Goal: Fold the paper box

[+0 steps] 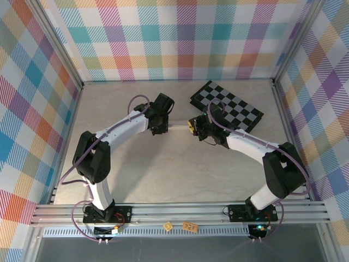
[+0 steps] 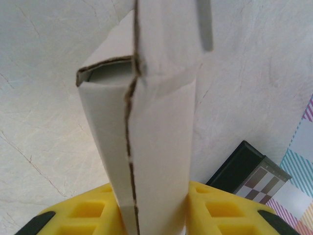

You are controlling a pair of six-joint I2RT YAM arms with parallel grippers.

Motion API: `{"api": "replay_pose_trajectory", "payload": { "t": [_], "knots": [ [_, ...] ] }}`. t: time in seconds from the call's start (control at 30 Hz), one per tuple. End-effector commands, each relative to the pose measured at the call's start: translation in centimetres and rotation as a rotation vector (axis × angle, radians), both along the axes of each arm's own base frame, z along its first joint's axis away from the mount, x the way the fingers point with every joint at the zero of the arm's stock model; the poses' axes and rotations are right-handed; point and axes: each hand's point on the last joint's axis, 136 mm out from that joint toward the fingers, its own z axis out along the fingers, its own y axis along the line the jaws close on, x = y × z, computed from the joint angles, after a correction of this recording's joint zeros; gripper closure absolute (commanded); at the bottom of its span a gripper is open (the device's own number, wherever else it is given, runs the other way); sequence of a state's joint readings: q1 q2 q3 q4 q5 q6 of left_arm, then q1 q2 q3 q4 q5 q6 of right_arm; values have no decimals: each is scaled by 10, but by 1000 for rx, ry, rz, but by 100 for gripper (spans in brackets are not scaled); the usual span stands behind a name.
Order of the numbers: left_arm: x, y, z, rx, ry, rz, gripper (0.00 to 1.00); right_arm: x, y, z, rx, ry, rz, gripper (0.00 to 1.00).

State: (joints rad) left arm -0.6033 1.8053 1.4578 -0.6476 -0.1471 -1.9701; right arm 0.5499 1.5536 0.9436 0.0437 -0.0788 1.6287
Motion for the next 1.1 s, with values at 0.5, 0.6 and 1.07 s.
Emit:
{"api": "replay_pose_trajectory", "payload": {
  "t": [0.5, 0.6, 1.07],
  "knots": [
    [-5, -2, -10, -146, 111, 278, 70, -9, -13, -2, -105, 66, 12, 83],
    [-6, -2, -11, -143, 113, 276, 70, -6, -10, 10, -128, 21, 64, 65],
    [-28, 11, 5, -55, 246, 205, 73, -26, -8, 85, -773, -677, 1001, 49]
  ]
}}
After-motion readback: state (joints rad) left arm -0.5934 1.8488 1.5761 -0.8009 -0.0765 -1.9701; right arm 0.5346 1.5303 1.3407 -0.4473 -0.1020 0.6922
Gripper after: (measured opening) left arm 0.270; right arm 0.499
